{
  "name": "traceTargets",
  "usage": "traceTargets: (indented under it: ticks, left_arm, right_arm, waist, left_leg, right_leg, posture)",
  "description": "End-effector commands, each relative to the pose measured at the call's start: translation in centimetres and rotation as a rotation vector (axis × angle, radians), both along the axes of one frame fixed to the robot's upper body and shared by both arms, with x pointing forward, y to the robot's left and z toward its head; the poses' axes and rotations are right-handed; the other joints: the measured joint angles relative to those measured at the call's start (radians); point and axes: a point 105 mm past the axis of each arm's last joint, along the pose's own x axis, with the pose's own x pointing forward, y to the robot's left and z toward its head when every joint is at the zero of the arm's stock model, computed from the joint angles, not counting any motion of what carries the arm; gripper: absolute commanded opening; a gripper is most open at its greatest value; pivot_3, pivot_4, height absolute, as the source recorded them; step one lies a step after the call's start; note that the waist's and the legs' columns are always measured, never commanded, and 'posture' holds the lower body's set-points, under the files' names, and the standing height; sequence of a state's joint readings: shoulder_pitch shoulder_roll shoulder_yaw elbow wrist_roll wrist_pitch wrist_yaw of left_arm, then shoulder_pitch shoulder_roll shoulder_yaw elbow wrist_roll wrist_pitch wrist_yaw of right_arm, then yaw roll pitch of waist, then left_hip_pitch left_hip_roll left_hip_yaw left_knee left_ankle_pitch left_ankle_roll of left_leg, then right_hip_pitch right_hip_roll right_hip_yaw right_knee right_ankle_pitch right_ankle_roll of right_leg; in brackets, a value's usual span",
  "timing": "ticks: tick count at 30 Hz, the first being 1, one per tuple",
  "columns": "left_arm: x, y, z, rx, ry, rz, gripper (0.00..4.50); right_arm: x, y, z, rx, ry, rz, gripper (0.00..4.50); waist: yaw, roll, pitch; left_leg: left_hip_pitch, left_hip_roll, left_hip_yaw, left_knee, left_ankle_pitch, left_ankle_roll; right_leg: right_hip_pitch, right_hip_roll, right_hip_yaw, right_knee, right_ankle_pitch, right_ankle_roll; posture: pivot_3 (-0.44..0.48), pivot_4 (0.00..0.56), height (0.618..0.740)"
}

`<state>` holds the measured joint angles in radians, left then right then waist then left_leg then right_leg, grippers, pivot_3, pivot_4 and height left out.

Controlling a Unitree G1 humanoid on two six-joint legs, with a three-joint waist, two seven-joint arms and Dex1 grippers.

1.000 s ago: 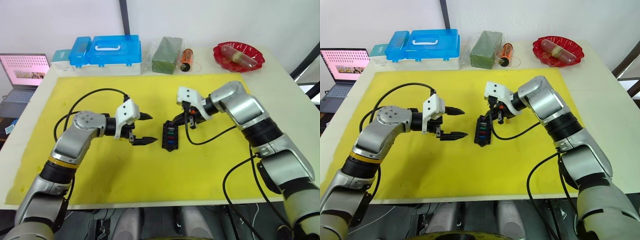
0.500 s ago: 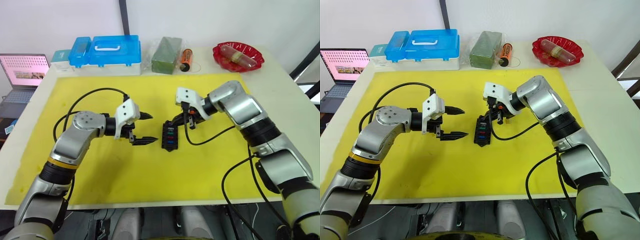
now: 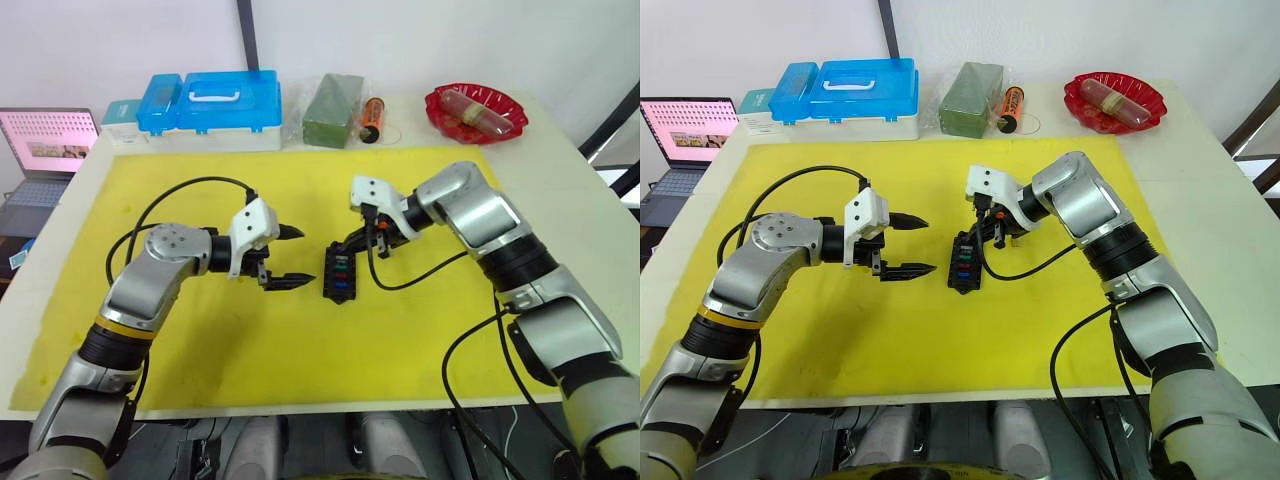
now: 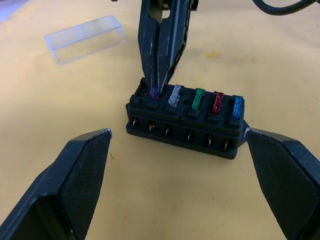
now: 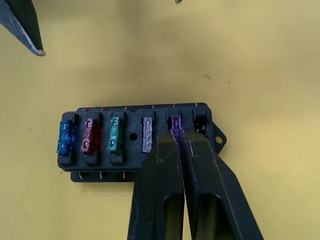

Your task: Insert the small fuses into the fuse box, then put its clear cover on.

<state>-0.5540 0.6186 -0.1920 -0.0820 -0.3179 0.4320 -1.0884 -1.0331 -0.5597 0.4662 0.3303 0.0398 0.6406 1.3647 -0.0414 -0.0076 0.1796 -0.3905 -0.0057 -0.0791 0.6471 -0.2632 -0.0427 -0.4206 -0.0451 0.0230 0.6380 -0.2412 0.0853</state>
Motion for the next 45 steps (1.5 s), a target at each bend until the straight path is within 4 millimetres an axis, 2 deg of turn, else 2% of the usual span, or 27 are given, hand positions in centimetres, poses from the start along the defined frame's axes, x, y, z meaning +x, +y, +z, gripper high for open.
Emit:
traceTargets:
  ticks: [1,6,15,19,27,30,32,36,44,45]
  left_arm:
    - [-0.2,-0.1,1.3,-0.028,-0.044,-0.009,4.50]
    - [-0.3,-0.1,1.2,-0.027,-0.044,-0.007,4.50]
    - [-0.2,-0.2,1.2,-0.027,-0.048,-0.004,4.50]
    - [-0.3,-0.2,1.2,-0.025,-0.049,-0.004,4.50]
    - [-0.2,-0.2,1.3,-0.024,-0.052,-0.006,4.50]
    - [-0.1,-0.2,1.3,-0.024,-0.053,-0.009,4.50]
    - [-0.1,-0.3,1.3,-0.024,-0.054,-0.011,4.50]
    - [-0.1,-0.3,1.3,-0.025,-0.055,-0.013,4.50]
    - [0.0,-0.3,1.4,-0.025,-0.056,-0.009,4.50]
    - [0.1,-0.3,1.4,-0.026,-0.057,-0.009,4.50]
  right_arm:
    - [-0.1,0.5,0.1,-0.014,0.004,0.022,0.01]
    - [-0.1,0.6,0.3,-0.015,0.006,0.024,0.01]
    - [-0.1,-0.1,-2.5,-0.102,0.026,0.020,0.01]
    - [-0.1,-0.3,-2.8,-0.110,0.013,0.026,0.01]
    - [0.0,0.1,-0.7,-0.054,-0.033,0.029,0.01]
    - [0.0,0.4,0.1,-0.033,-0.046,0.025,0.66]
    - [0.0,0.6,0.7,-0.016,-0.058,0.022,1.25]
    - [-0.1,0.9,2.1,0.020,-0.080,0.013,1.25]
    - [-0.4,0.7,3.2,0.072,-0.088,-0.020,1.25]
    - [-0.4,0.6,3.2,0.078,-0.087,-0.030,1.07]
  waist:
    - [0.000,0.000,0.000]
    - [-0.001,0.000,0.000]
    - [0.000,0.000,-0.001]
    - [0.000,0.000,-0.001]
    - [0.000,0.000,-0.001]
    - [0.000,0.000,-0.001]
    - [0.000,0.000,-0.001]
    - [0.000,0.000,-0.001]
    - [0.000,0.000,-0.001]
    - [0.000,0.000,-0.001]
  left_leg:
    - [0.000,0.000,0.000,0.000,0.000,0.000]
    - [0.000,0.000,0.000,0.000,0.000,0.000]
    - [0.001,0.000,0.000,0.001,0.000,0.000]
    - [0.001,0.000,0.000,0.001,0.000,0.000]
    - [0.002,0.000,0.000,0.001,0.000,0.000]
    - [0.002,0.000,0.000,0.001,0.000,0.000]
    - [0.002,0.000,0.000,0.001,0.000,0.000]
    - [0.001,0.000,0.000,0.001,0.000,0.000]
    - [0.001,-0.001,0.000,0.001,0.000,0.000]
    - [0.001,-0.001,0.000,0.001,0.000,0.000]
  right_leg:
    - [0.000,0.000,0.000,0.000,0.000,0.000]
    - [0.000,0.000,0.000,0.001,0.000,0.000]
    - [0.000,0.000,0.000,0.003,0.000,0.000]
    - [0.000,0.000,0.000,0.004,0.000,0.000]
    - [0.000,0.000,0.001,0.006,0.000,0.000]
    - [0.000,0.000,0.001,0.006,0.000,0.000]
    - [0.000,0.000,0.001,0.006,0.000,0.000]
    - [-0.002,0.000,0.001,0.006,0.000,0.000]
    - [-0.002,0.000,0.001,0.006,0.000,0.000]
    - [-0.002,0.000,0.001,0.006,0.000,0.000]
  posture:
    - [0.000,0.150,0.740]
    - [0.000,0.150,0.740]
    - [0.000,0.150,0.740]
    - [0.000,0.150,0.740]
    - [0.000,0.150,0.740]
    - [0.000,0.150,0.740]
    - [0.000,0.150,0.740]
    - [0.000,0.150,0.740]
    - [0.000,0.150,0.740]
    - [0.000,0.150,0.740]
